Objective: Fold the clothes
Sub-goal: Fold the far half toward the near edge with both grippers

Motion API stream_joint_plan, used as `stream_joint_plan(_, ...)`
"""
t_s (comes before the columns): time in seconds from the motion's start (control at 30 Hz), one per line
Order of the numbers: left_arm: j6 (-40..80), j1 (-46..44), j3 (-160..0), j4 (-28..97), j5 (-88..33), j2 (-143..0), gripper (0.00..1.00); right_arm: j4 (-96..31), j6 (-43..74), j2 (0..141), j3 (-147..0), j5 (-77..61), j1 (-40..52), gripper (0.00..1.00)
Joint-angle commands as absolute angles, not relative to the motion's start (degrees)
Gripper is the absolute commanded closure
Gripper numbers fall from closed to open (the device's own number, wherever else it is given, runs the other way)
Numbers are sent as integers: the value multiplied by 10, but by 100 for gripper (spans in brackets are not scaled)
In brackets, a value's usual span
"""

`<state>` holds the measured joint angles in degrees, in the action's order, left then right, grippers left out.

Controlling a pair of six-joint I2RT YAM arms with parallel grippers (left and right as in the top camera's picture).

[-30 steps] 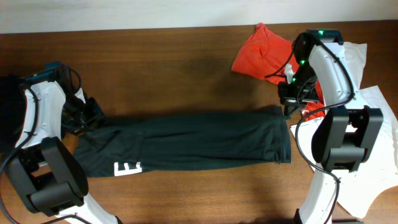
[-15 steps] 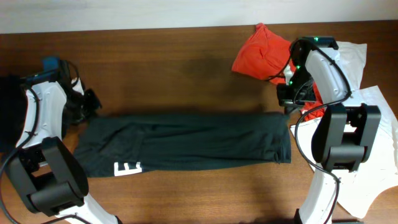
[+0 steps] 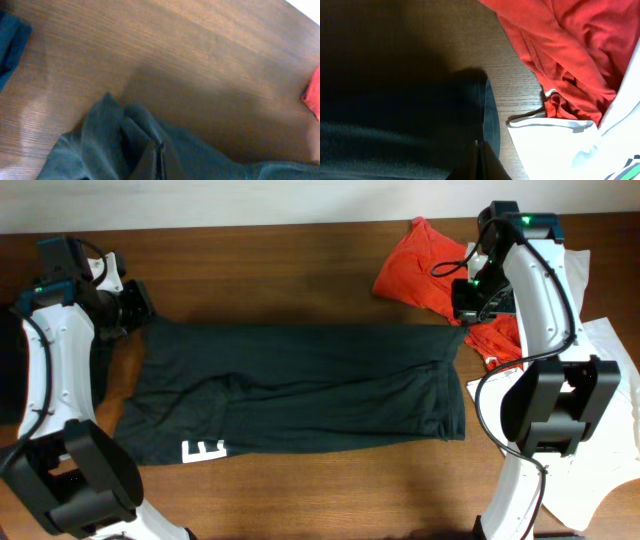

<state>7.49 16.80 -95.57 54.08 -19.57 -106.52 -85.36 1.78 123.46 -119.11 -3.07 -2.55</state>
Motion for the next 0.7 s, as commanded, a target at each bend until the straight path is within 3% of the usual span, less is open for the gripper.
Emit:
stream_joint_plan(0.0, 50, 168, -966, 590, -170, -1048, 100, -872, 24, 1221, -1204, -22, -28, 96)
stream_joint_plan(0.2, 51, 168, -952, 708, -77, -1048, 100, -943, 24, 1222, -1200, 22, -28, 96)
stream_joint_plan(0.67, 51, 166, -751, 678, -76, -1048, 100, -974, 24, 1222, -1060, 14, -27, 96)
